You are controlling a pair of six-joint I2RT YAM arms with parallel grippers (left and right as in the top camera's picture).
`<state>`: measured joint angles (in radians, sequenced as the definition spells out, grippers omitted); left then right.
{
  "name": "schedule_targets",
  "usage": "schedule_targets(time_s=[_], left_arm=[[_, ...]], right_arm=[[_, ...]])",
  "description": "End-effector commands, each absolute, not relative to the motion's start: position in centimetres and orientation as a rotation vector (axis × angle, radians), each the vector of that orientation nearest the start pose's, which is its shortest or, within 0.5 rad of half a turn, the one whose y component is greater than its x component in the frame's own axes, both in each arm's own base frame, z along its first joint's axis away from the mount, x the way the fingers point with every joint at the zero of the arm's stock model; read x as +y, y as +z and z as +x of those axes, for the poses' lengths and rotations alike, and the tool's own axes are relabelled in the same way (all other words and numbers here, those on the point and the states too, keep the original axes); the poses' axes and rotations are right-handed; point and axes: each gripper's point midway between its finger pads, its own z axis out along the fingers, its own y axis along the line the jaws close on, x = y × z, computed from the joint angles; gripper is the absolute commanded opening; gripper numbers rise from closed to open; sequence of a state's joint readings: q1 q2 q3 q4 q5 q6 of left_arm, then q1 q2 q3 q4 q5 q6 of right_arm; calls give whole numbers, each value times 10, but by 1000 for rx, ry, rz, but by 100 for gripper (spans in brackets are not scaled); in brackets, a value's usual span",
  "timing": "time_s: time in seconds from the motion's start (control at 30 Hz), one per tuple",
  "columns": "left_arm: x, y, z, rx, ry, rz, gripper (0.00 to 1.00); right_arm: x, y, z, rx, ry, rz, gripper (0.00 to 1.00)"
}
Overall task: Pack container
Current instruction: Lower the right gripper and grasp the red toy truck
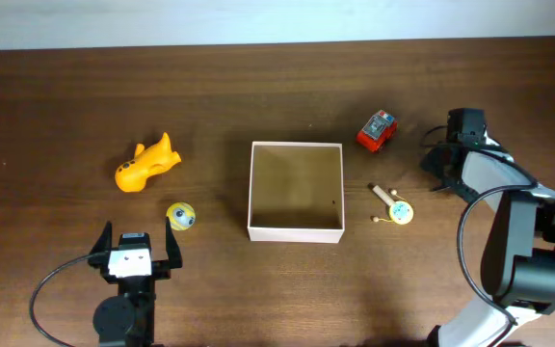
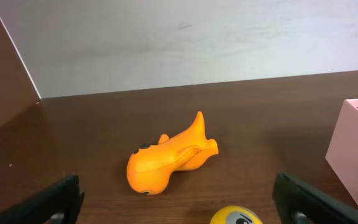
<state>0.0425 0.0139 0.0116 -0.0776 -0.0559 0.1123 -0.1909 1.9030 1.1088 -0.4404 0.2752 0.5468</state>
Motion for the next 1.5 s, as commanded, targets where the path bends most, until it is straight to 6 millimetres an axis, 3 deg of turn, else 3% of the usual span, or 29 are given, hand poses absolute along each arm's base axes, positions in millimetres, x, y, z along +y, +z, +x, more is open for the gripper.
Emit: schedule_targets(time_s=[0.0, 0.13, 0.23, 0.9, 1.1, 1.47], left_arm=[[20, 157, 245, 1649, 170, 24, 99], [20, 157, 245, 1649, 170, 24, 99], [20, 157, 245, 1649, 170, 24, 99], [20, 157, 245, 1649, 170, 24, 99], [20, 157, 245, 1649, 170, 24, 99], [20, 157, 245, 1649, 170, 24, 99]], right_arm=[[-124, -5, 378, 2604, -282, 996, 87], [-127, -6, 377, 2604, -276, 1005, 73], [-129, -6, 376, 2603, -274, 1013, 71], [-130, -6, 376, 2646, -299, 906, 71], [-130, -3, 381, 2693, -322, 735, 71], [-127, 25, 404, 2717, -278, 581, 71]])
